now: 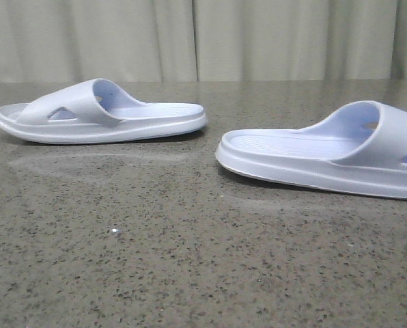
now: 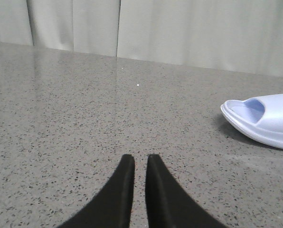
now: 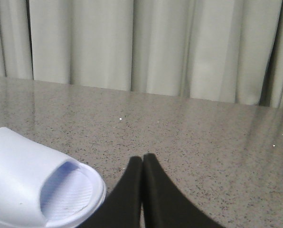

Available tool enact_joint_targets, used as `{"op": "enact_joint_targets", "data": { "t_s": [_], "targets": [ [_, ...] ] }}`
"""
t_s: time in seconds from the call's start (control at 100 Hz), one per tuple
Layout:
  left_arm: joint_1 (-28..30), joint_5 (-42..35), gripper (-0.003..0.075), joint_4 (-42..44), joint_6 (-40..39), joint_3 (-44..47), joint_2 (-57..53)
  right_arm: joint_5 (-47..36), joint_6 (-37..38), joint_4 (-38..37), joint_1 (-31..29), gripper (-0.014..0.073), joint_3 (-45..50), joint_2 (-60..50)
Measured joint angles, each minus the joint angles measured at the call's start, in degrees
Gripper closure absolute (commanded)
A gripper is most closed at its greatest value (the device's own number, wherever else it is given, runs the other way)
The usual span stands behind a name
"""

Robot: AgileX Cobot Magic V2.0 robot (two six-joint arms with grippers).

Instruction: Insert blue slippers together front up

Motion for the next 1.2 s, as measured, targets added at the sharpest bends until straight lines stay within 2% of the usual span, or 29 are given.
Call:
{"op": "enact_joint_targets", "data": {
  "t_s": [0.24, 0.45, 0.6, 0.69, 0.8, 0.9, 1.06, 1.2],
  "targets": [
    [0.0, -1.11, 0.0705, -5.89, 0.0, 0.0, 0.0, -0.34, 0.0, 4.25, 0.0, 0.0683, 0.0, 0.0],
    [0.0, -1.24, 0.0705, -17.69, 0.0, 0.0, 0.0, 1.42, 0.0, 18.97, 0.0, 0.0683, 0.0, 0.0],
    [0.0, -3.19, 0.0705, -31.8, -0.03, 0.0, 0.0, 2.07, 0.09, 32.31, 0.0, 0.068, 0.0, 0.0],
    [0.0, -3.86, 0.0705, -35.83, -0.03, -0.37, 0.0, 3.24, 0.09, 36.82, 0.0, 0.067, 0.0, 0.0],
    [0.0, -2.18, 0.0705, -34.5, 0.07, -3.48, 0.12, 6.1, 0.09, 37.96, 0.0, 0.067, -0.81, 0.46],
    [0.0, 0.56, 0.0705, -28.02, 0.29, -9.48, 4.19, 8.68, 0.09, 37.29, 0.0, 0.067, -4.29, 4.88],
    [0.0, 10.04, 0.0705, -14.97, 0.55, -20.83, 18.93, 11.65, 0.09, 33.37, 0.0, 0.0671, -13.67, 18.29],
    [0.0, 16.38, 0.0704, -11.54, 0.55, -27.68, 31.38, 17.38, 0.09, 29.84, 0.0, 0.0672, -20.95, 30.98]
  ]
}}
